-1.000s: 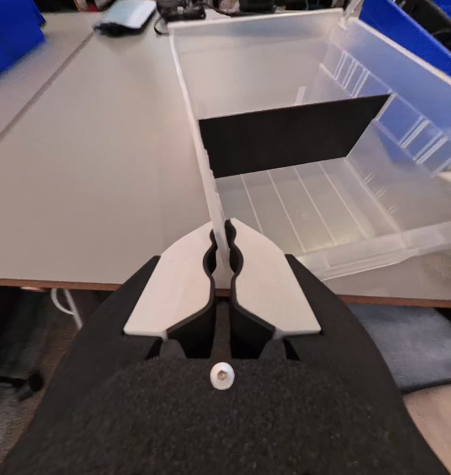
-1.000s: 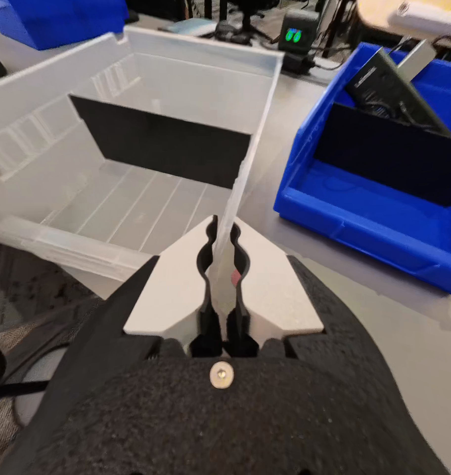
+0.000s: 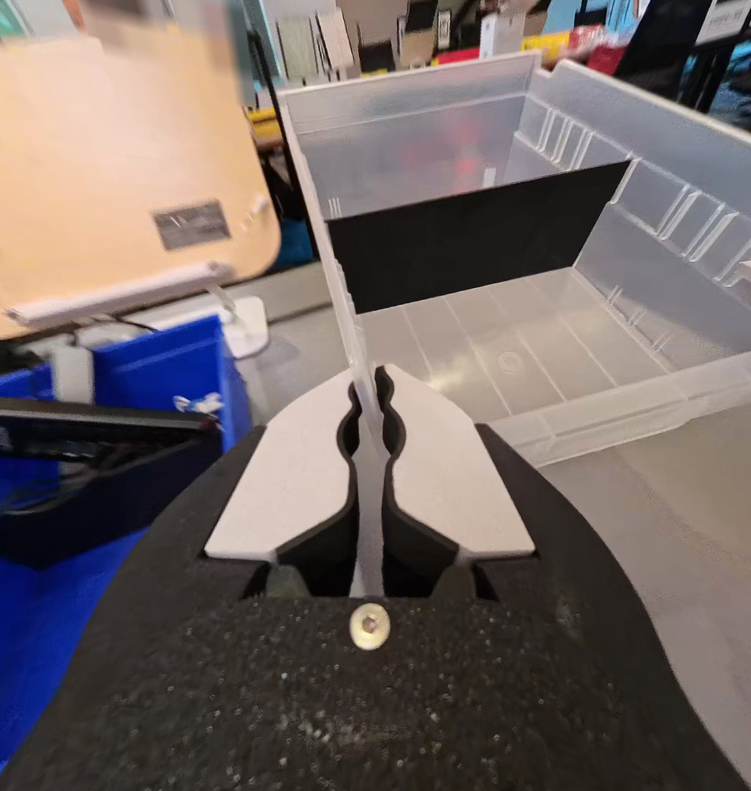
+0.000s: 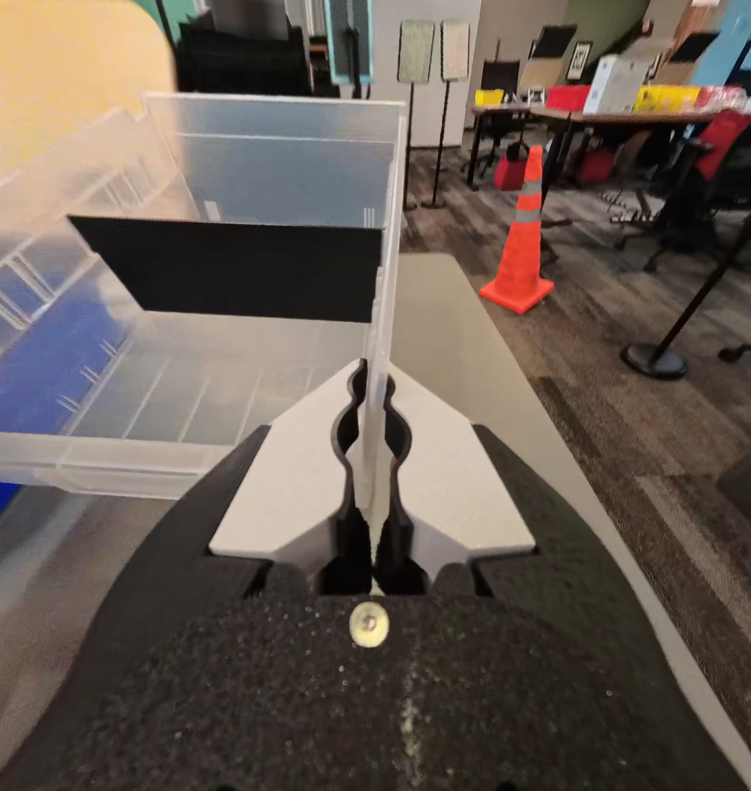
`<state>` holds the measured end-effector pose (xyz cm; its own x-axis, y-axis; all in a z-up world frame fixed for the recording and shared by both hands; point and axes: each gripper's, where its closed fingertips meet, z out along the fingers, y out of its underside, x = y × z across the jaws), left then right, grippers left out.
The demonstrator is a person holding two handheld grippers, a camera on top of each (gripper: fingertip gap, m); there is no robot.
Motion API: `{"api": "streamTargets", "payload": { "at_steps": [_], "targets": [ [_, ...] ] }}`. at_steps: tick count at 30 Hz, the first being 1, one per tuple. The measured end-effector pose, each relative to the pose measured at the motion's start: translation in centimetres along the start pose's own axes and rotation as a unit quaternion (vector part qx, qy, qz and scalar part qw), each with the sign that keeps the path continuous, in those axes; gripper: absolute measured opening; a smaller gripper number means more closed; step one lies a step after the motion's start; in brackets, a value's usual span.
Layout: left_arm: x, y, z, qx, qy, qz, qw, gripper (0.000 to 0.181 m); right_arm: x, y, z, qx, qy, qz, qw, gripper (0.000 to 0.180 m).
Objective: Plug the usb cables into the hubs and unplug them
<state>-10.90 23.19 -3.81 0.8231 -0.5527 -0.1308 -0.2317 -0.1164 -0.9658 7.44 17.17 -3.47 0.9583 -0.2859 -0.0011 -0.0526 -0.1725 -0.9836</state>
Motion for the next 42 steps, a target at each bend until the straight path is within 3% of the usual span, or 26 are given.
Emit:
{"api": "streamTargets", "payload": {
  "at_steps": [5, 10, 15, 18, 22, 24, 26, 30, 33, 37, 39, 42],
  "targets": [
    [1.9, 5.4, 2.3, -0.055, 0.002, -0.006, 0.998, 0.006, 1.4, 6.1, 3.0, -0.078, -0.015, 0.023, 0.997, 0.003],
    [2.1, 8.1, 2.9, -0.066, -0.002, -0.018, 0.998, 0.008, 1.2, 8.7, 4.7, -0.137, -0.01, 0.027, 0.99, 0.005],
    [2.8, 8.4, 2.7, -0.09, 0.034, -0.017, 0.995, 0.013, 1.6, 9.1, 4.9, -0.151, 0.005, 0.022, 0.988, 0.008],
    [3.9, 8.1, 1.9, -0.095, 0.107, -0.059, 0.988, 0.023, 2.2, 9.3, 4.6, -0.154, 0.019, 0.024, 0.988, 0.011],
    [3.3, 6.4, -1.9, -0.067, 0.18, -0.058, 0.98, 0.025, 2.3, 10.0, 3.9, -0.164, 0.014, 0.042, 0.986, 0.009],
    [1.1, 4.5, -5.0, -0.03, 0.189, -0.053, 0.98, 0.027, 2.1, 9.8, 3.7, -0.155, 0.008, 0.036, 0.987, 0.011],
    [-3.1, 3.1, -7.9, -0.001, 0.171, -0.049, 0.984, 0.027, 2.3, 8.6, 3.1, -0.131, 0.018, 0.031, 0.991, 0.024],
    [-16.6, 3.4, -11.6, 0.018, 0.028, -0.024, 0.999, 0.035, 2.6, 3.3, 0.8, -0.042, 0.066, 0.002, 0.997, 0.034],
    [-24.9, 7.0, -12.5, -0.009, -0.055, -0.055, 0.997, 0.042, -3.9, -1.2, -1.2, 0.023, 0.001, -0.019, 1.0, 0.038],
    [-25.3, 10.8, -10.6, -0.011, 0.032, -0.118, 0.992, 0.055, -21.2, -0.5, -4.5, 0.038, -0.21, -0.045, 0.976, 0.037],
    [-24.9, 12.2, -9.6, -0.045, 0.053, -0.112, 0.991, 0.055, -26.0, 2.4, -4.4, 0.021, -0.202, -0.064, 0.977, 0.033],
    [-24.6, 12.3, -8.4, -0.053, 0.049, -0.105, 0.992, 0.052, -27.8, 5.6, -1.5, -0.031, -0.144, -0.083, 0.986, 0.033]
  ]
}}
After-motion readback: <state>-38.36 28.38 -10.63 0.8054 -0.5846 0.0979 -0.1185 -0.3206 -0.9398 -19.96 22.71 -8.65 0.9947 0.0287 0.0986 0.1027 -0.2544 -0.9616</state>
